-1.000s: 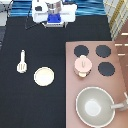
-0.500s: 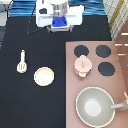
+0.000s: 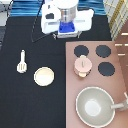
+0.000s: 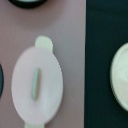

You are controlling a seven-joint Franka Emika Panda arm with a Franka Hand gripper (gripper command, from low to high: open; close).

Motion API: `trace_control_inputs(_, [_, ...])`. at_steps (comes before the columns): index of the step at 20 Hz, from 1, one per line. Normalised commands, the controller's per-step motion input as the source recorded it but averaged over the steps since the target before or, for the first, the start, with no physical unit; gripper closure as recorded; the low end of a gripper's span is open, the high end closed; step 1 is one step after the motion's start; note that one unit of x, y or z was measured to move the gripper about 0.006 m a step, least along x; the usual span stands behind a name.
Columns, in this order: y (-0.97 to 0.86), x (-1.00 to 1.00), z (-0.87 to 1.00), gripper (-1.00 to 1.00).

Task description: Take the lid off the pot, put the pot on the plate, and use the tool to push the pot to the front of the table.

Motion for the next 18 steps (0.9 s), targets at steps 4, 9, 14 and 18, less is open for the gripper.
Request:
trace_control_inputs(4, [0.74,0.84,-0.08,-1.00])
trace_control_inputs(9, [0.73,0.65,-0.40,-1.00])
trace_control_inputs(14, [0.59,0.26,-0.48,-1.00])
trace_control_inputs(18, [0.43,0.07,-0.52,-1.00])
